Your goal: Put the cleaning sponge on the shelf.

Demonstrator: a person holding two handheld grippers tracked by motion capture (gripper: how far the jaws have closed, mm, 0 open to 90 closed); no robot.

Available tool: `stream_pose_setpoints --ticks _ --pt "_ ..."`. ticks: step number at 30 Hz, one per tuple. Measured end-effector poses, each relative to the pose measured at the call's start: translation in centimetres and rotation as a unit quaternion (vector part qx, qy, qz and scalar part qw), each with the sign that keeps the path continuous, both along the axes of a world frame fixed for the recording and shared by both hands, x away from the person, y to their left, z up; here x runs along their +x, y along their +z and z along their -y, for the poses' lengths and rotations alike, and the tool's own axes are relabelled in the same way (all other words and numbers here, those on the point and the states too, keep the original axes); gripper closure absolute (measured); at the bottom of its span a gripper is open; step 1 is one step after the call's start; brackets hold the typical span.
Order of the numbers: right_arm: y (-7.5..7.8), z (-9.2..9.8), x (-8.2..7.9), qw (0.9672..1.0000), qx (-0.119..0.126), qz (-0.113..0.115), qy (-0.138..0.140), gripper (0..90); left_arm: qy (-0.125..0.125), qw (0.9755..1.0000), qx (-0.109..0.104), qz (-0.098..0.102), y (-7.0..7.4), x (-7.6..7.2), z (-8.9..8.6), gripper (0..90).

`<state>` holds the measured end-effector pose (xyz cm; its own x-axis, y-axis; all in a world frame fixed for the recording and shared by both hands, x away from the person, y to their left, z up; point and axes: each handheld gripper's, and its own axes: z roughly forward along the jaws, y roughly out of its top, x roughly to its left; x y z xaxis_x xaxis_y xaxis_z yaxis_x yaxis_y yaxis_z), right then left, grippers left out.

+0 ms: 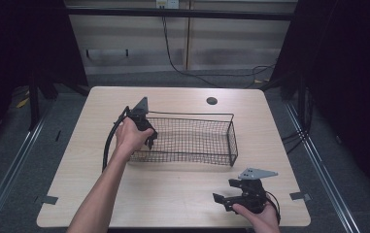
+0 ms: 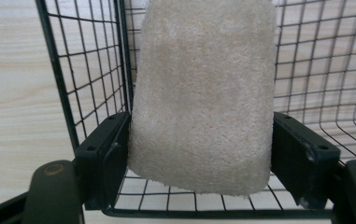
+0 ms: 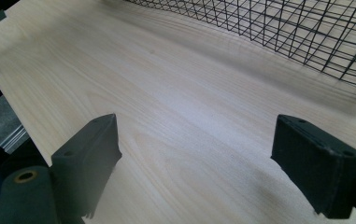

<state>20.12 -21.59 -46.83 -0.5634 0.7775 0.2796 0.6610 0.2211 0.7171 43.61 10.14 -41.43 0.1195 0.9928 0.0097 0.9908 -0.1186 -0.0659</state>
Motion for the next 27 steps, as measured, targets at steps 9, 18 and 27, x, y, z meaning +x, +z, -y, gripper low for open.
stream_pose_setpoints --ticks 9,18,27 --pt "0.0 0.0 0.0 1.0000 0.002 -0.001 0.000 14.6 0.001 0.9999 0.010 -0.006 -0.7 0.0 0.3 25.8" --pt "0.0 0.0 0.0 1.0000 0.003 0.000 0.000 14.6 0.001 0.9997 0.024 -0.008 -1.2 0.0 0.5 25.8" --pt "0.0 0.0 0.0 1.0000 0.003 -0.001 -0.001 14.7 -0.005 0.9997 0.014 -0.017 -2.0 0.0 0.4 25.1"
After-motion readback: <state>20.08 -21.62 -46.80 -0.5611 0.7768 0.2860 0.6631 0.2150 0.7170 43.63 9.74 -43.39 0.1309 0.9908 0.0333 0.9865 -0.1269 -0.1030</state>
